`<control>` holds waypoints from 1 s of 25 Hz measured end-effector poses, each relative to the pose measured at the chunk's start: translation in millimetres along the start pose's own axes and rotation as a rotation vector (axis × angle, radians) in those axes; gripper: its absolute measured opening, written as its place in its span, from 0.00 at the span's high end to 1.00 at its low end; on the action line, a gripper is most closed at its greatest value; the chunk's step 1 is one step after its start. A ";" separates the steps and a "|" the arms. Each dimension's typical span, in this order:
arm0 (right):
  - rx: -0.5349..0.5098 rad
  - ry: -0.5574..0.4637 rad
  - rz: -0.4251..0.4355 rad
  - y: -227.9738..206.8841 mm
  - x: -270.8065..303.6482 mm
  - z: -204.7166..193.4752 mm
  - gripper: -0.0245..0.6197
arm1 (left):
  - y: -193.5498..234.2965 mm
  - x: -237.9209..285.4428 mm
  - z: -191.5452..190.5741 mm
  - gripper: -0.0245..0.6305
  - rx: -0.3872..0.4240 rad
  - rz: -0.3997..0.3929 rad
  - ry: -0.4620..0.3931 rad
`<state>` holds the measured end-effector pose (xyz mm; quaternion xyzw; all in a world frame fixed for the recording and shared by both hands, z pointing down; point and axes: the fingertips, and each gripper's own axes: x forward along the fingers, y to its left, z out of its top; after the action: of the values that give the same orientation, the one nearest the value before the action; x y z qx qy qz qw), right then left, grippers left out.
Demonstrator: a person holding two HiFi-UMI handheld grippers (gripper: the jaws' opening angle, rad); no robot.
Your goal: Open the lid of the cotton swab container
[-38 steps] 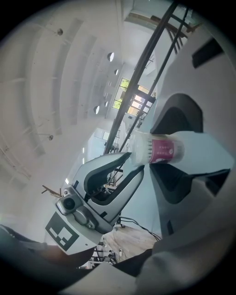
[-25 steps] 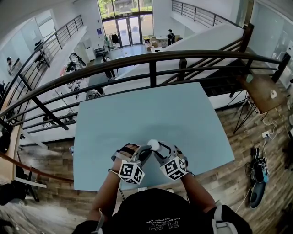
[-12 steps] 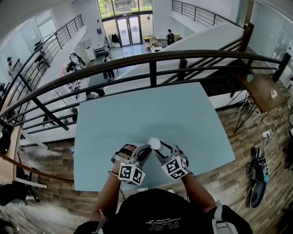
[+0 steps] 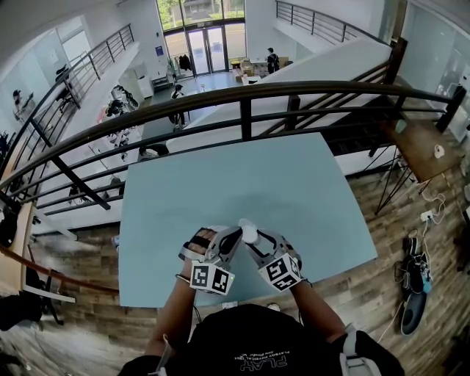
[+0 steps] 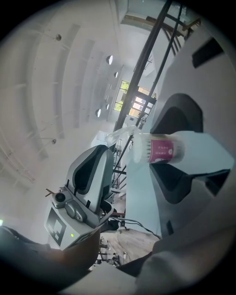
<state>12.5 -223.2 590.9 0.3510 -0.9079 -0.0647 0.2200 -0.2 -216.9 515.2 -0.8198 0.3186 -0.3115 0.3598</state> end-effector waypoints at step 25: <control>-0.064 -0.007 0.061 26.1 -2.6 6.2 0.64 | 14.0 28.1 -1.5 0.93 0.031 0.012 -0.005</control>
<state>-4.5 -202.3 591.5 0.3157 -0.9164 -0.0882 0.2297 11.4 -246.0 512.9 -0.8129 0.3178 -0.3122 0.3751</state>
